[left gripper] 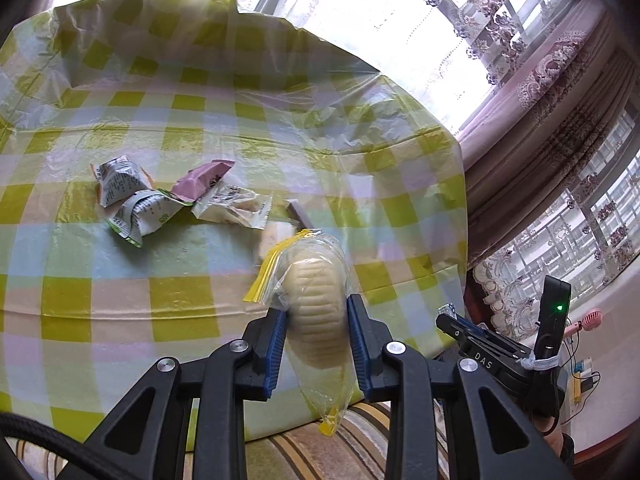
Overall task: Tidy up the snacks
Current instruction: 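Carry both packs to the white box and open both grippers to release them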
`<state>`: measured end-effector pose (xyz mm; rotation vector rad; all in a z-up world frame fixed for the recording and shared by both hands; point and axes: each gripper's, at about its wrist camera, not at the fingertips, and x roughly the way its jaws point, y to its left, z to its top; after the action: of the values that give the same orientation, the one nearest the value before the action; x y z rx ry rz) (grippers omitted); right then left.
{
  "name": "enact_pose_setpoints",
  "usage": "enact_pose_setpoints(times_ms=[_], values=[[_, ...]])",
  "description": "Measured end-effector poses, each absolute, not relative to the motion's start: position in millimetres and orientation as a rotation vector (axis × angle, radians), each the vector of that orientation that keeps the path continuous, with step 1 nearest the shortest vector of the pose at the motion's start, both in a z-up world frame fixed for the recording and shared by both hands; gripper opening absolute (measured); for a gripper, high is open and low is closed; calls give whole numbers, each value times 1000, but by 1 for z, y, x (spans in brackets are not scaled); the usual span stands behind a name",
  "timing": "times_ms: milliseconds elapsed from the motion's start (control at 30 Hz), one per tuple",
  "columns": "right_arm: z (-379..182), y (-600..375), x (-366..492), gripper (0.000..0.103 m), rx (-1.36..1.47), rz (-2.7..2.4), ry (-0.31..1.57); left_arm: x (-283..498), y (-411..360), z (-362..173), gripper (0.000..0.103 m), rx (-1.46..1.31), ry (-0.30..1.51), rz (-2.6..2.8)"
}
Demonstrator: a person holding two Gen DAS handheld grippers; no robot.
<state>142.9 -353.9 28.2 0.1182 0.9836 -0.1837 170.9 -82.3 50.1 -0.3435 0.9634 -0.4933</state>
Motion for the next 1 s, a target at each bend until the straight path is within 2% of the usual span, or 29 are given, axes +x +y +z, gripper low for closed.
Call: enact_pose_setpoints(times_ms=[367,633,1000], values=[[37,-426,97,24,170,-322,971,146,-188,57,31,-220,1030,-734],[31,-463,70,23,206,-401,982,121,-263,42,31,-111,1115,-887],[22,-488,52,24,231,-458,998,104,-302,25,32,-95,1216,-969]])
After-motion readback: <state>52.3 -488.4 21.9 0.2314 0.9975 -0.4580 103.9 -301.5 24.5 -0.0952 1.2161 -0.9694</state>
